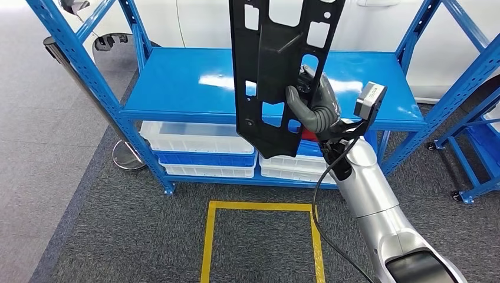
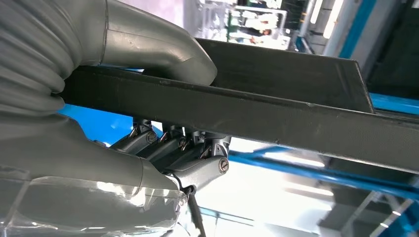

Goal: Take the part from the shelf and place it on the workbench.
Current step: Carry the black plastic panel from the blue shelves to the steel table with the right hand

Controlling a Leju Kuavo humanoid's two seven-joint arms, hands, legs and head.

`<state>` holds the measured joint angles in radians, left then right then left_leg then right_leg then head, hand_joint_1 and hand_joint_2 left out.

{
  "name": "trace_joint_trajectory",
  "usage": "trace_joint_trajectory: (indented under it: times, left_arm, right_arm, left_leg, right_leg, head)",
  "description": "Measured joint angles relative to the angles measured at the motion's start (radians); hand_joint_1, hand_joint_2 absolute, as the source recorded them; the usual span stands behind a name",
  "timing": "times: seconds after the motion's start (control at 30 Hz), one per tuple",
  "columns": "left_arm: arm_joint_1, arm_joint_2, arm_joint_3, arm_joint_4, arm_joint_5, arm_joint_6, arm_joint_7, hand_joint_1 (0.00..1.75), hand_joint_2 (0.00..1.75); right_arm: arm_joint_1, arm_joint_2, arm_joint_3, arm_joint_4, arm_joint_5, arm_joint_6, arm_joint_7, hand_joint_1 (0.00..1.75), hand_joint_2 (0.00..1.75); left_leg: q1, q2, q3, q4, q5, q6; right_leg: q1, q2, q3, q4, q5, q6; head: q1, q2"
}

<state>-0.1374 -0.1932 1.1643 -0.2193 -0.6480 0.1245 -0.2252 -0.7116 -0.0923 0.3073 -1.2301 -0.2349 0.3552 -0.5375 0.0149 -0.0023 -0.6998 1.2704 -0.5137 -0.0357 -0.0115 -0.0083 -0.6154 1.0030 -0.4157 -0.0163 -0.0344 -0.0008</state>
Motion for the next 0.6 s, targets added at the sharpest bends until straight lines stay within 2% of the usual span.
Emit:
trace_joint_trajectory:
  times: [0.03, 0.1, 0.13, 0.17, 0.2, 0.23, 0.3, 0.33, 0.37, 0.43, 0.47, 0.6]
  left_arm:
    - [-0.001, 0.0, 0.0, 0.0, 0.0, -0.001, 0.0, 0.0, 1.75]
    - [-0.004, 0.0, 0.0, 0.0, -0.001, -0.003, -0.003, 0.0, 1.75]
    - [-0.006, 0.001, 0.0, 0.0, -0.002, -0.004, -0.007, 0.0, 1.75]
    - [-0.006, 0.001, 0.0, 0.0, -0.003, -0.004, -0.012, 0.0, 1.75]
    - [-0.006, 0.001, 0.0, 0.0, -0.003, -0.005, -0.018, 0.0, 1.75]
    - [-0.005, 0.001, 0.0, 0.0, -0.002, -0.006, -0.026, 0.0, 1.75]
    - [-0.004, 0.001, 0.0, 0.0, 0.004, -0.011, -0.041, 0.0, 1.75]
    - [-0.004, 0.001, 0.0, 0.0, 0.005, -0.012, -0.045, 0.0, 1.75]
    - [-0.003, 0.001, 0.0, 0.0, 0.006, -0.014, -0.048, 0.0, 1.75]
    - [-0.001, 0.001, 0.0, 0.0, 0.009, -0.014, -0.052, 0.0, 1.75]
    - [0.0, 0.001, 0.0, 0.0, 0.01, -0.014, -0.054, 0.0, 1.75]
    - [0.007, 0.001, 0.0, 0.0, 0.019, -0.016, -0.061, 0.0, 1.75]
  right_arm:
    - [-0.002, 0.0, 0.001, 0.004, 0.0, 0.001, 0.007, 1.43, 1.75]
    - [-0.008, 0.0, 0.002, 0.012, 0.002, 0.001, 0.018, 1.43, 1.75]
    - [-0.013, 0.0, 0.003, 0.015, 0.003, 0.001, 0.021, 1.43, 1.75]
    - [-0.017, 0.001, 0.004, 0.019, 0.004, 0.002, 0.023, 1.43, 1.75]
    - [-0.02, 0.001, 0.005, 0.024, 0.003, 0.003, 0.025, 1.43, 1.75]
    - [-0.023, 0.001, 0.006, 0.028, 0.003, 0.005, 0.025, 1.43, 1.75]
    - [-0.029, 0.001, 0.009, 0.038, 0.0, 0.01, 0.025, 1.43, 1.75]
    - [-0.031, 0.0, 0.01, 0.042, -0.001, 0.011, 0.025, 1.43, 1.75]
    - [-0.033, 0.001, 0.011, 0.046, -0.002, 0.012, 0.024, 1.43, 1.75]
    - [-0.034, 0.001, 0.013, 0.053, -0.002, 0.012, 0.024, 1.43, 1.75]
    - [-0.034, 0.001, 0.015, 0.057, -0.002, 0.013, 0.025, 1.43, 1.75]
    - [-0.041, 0.001, 0.021, 0.077, -0.004, 0.013, 0.04, 1.43, 1.75]
  left_leg:
    - [0.002, 0.0, 0.048, -0.06, 0.025, 0.0]
    - [0.0, -0.001, 0.147, -0.203, 0.032, 0.007]
    - [-0.002, -0.002, 0.174, -0.249, 0.024, 0.013]
    - [-0.005, -0.003, 0.185, -0.272, 0.015, 0.019]
    - [-0.008, -0.003, 0.184, -0.278, 0.018, 0.026]
    - [-0.008, -0.003, 0.182, -0.284, 0.023, 0.028]
    - [-0.009, -0.003, 0.179, -0.294, 0.035, 0.032]
    - [-0.009, -0.003, 0.176, -0.296, 0.039, 0.034]
    - [-0.011, -0.003, 0.171, -0.295, 0.043, 0.039]
    - [-0.013, -0.003, 0.164, -0.291, 0.049, 0.045]
    - [-0.014, -0.003, 0.16, -0.29, 0.051, 0.048]
    - [-0.015, -0.004, 0.153, -0.284, 0.053, 0.05]
  right_leg:
    - [-0.001, 0.0, -0.01, 0.001, 0.007, 0.003]
    - [0.0, 0.0, -0.024, 0.004, 0.019, 0.014]
    - [0.0, 0.0, -0.027, 0.005, 0.025, 0.02]
    - [0.0, -0.001, -0.028, 0.004, 0.031, 0.027]
    - [0.0, -0.002, -0.028, 0.0, 0.038, 0.033]
    - [0.0, -0.002, -0.027, -0.005, 0.037, 0.032]
    - [0.001, -0.001, -0.028, -0.016, 0.041, 0.014]
    - [0.0, 0.0, -0.03, -0.02, 0.044, 0.008]
    - [-0.001, 0.0, -0.032, -0.023, 0.055, 0.011]
    - [-0.004, 0.0, -0.034, -0.03, 0.072, 0.031]
    - [-0.005, 0.0, -0.036, -0.032, 0.077, 0.036]
    - [-0.007, 0.001, -0.039, -0.033, 0.084, 0.046]
  head:
    - [0.0, 0.0]
    - [0.001, 0.0]
    - [0.001, 0.0]
    - [0.001, 0.0]
    - [0.0, 0.0]
    - [0.0, 0.0]
    - [0.002, 0.0]
    - [0.004, 0.0]
    - [0.005, 0.0]
    - [0.005, 0.0]
    - [0.005, 0.0]
    - [0.005, 0.0]
